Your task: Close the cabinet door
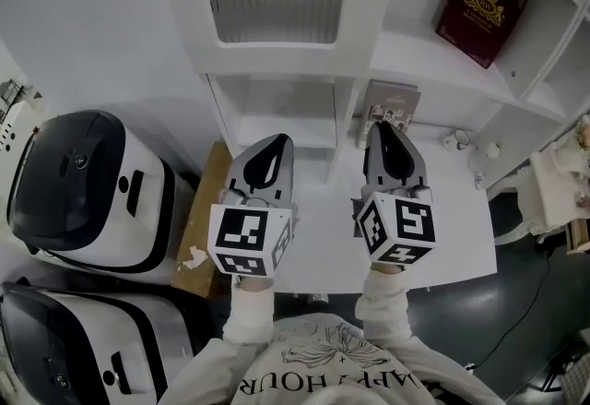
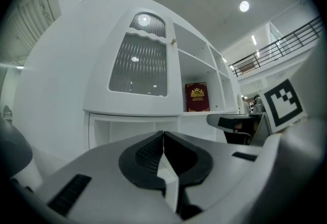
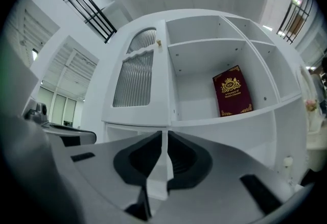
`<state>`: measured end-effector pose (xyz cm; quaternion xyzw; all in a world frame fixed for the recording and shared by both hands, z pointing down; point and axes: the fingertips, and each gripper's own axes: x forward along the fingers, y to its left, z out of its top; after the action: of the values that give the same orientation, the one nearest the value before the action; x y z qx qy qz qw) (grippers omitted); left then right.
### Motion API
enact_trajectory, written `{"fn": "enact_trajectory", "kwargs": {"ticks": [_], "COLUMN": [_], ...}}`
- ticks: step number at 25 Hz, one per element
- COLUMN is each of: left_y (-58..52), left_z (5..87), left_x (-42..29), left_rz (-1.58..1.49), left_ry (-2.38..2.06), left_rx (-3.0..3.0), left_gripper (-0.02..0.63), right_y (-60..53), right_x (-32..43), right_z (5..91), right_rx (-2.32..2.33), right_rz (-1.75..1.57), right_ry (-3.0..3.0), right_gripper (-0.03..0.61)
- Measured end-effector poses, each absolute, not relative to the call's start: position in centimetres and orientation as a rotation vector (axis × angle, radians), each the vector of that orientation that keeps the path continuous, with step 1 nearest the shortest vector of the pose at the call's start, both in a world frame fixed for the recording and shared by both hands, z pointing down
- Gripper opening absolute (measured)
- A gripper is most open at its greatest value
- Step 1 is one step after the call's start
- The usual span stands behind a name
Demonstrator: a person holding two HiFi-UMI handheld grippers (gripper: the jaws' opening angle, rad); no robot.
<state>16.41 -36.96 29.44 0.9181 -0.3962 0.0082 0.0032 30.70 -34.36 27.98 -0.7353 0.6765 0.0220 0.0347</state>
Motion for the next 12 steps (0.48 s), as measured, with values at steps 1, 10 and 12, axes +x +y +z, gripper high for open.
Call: {"fn": "enact_trajectory", "kwargs": {"ticks": [1,10,12], "left_y": [-36.9,-36.85,-36.85], "left_z": [29.45,29.4,29.4], "left_x": [16.38,15.81,15.65], "left_rz": [0.027,0.017,0.015], "left_ry": [-1.235,-1.211,-1.21], "left_rx": [2.881,2.891,2.891], "left_gripper": [0.005,0.005,0.005], "right_y": [-34.22,-33.6,-33.48], "right_x": [30.71,30.54,30.46], "right_z": [28.08,28.57,28.66], "right_rx": [-2.273,-2.331,-2.338], "right_rz": [0.066,0.064,0.063], "right_ry": [2.073,2.032,2.025], "right_gripper": [0.034,0.032,0.032]}}
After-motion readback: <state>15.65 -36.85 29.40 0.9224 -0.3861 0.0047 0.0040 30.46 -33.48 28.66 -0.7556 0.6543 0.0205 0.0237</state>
